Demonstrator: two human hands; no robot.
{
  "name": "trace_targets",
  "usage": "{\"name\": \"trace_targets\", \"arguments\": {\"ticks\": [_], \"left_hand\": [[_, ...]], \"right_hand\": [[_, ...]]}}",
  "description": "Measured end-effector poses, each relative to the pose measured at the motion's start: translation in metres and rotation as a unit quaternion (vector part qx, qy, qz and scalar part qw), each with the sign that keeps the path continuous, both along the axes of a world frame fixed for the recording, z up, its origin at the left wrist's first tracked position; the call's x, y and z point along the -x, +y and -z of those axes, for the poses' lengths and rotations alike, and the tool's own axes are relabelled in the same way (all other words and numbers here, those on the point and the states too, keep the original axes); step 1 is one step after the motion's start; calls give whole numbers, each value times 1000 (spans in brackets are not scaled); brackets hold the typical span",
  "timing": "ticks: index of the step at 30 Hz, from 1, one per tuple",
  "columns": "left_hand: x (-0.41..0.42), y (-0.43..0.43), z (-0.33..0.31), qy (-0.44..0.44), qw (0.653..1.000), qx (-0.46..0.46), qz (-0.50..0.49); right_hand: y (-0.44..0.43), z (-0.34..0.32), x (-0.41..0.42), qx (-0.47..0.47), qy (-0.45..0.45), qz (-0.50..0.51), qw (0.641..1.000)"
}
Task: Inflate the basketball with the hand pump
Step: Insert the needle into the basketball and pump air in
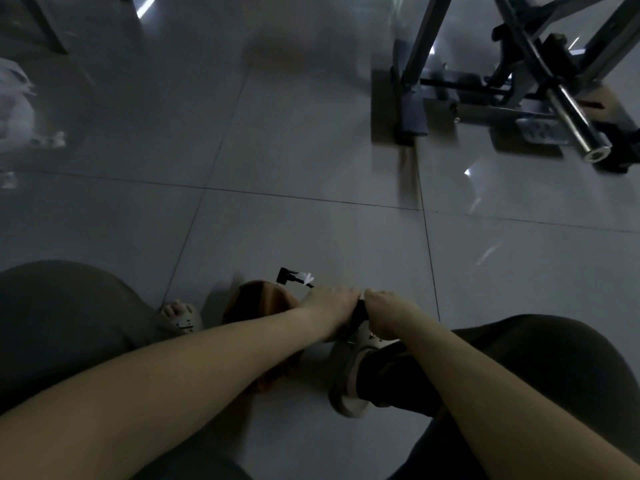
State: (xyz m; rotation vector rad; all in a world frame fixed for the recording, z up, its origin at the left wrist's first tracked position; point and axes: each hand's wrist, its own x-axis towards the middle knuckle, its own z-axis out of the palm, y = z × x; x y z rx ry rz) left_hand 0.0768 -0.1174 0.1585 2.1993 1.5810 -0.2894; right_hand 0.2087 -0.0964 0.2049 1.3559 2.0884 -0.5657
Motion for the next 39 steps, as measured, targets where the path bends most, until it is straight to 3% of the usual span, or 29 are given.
{"name": "trace_targets", "arguments": {"ticks": [4,6,8,10,12,20,26,31,33,37,39], "left_hand": [[13,9,-24,18,998,13,53],[21,21,-54,7,999,-17,43],[26,34,-92,-33,996,-80,21],[29,40,-119,-60,981,-182,33],[32,33,-123,-65,963,-253,64],[2,-23,-41,75,968,-236,36],[-1,-23,3,111,974,-194,43],[6,-11,-17,66,984,-148,68],[15,-4,-42,61,979,-176,82],[24,13,-102,19,940,-338,42],[23,8,-108,-3,920,-389,40]], "right_hand": [[-2,-11,1,-30,33,32,998],[-1,-27,-4,-105,79,61,989],[1,-50,-14,-240,151,66,957],[-3,-69,-21,-382,197,35,902],[-15,-73,-20,-440,200,30,875],[-39,-6,-9,-264,52,34,963],[-36,20,-1,-174,-31,26,984],[-33,-8,-1,-126,11,8,992],[-32,-33,-1,-182,57,2,982],[-24,-77,-3,-398,131,1,908],[-28,-79,-4,-439,130,4,889]]}}
